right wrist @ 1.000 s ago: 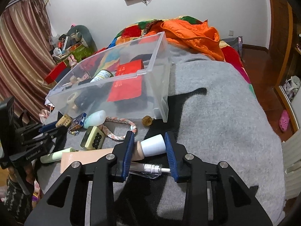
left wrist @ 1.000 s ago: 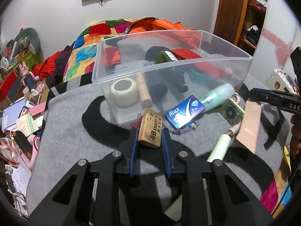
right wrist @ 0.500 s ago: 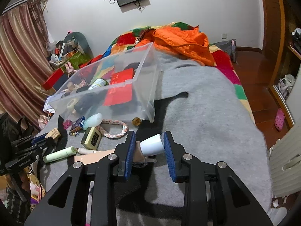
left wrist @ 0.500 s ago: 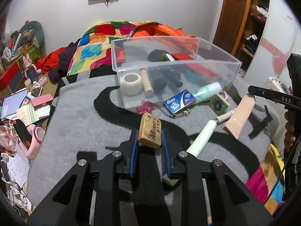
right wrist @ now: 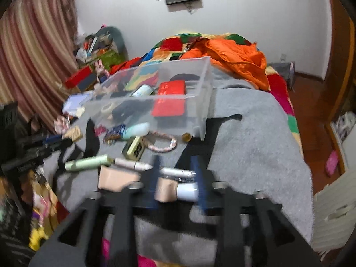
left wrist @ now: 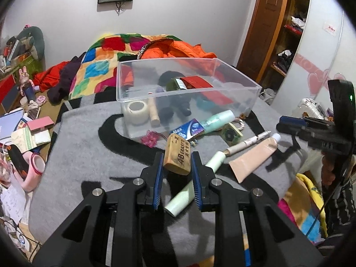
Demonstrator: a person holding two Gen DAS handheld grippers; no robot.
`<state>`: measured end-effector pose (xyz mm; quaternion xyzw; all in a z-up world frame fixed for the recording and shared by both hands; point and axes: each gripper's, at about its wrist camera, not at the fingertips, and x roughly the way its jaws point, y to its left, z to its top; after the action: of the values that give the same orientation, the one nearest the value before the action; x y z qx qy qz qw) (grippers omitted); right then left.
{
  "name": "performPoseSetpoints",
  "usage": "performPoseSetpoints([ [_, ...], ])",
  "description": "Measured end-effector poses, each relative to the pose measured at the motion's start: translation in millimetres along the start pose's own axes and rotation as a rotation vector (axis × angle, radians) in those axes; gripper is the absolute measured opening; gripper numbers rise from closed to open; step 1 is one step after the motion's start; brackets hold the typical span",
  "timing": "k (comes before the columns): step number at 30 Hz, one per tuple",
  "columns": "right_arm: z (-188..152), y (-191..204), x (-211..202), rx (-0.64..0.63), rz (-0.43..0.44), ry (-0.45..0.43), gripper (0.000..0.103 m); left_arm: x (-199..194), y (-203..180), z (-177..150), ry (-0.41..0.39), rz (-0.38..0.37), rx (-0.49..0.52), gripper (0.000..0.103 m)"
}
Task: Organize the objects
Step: 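Lift eraser and beige tube and carry both toward the clear box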
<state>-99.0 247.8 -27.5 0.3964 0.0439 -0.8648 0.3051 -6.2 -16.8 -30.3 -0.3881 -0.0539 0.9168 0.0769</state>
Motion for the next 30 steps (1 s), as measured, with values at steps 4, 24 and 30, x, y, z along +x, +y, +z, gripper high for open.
performPoseSetpoints([
  [4, -8.4, 12.5, 9.1, -0.103, -0.003, 0.059, 0.049, -0.2, -5.1, -6.5, 0.018, -0.045, -0.019, 0.024],
  [24, -19.1, 44.0, 36.1, -0.321, 0.017, 0.249, 0.048, 29.1, -32.9, -31.9, 0.125, -0.107, 0.035, 0.025],
  [30, -21.5, 46.2, 34.3, -0.289, 0.057, 0.220, 0.023, 33.4, -42.0, -31.6, 0.102, -0.059, 0.086, 0.028],
])
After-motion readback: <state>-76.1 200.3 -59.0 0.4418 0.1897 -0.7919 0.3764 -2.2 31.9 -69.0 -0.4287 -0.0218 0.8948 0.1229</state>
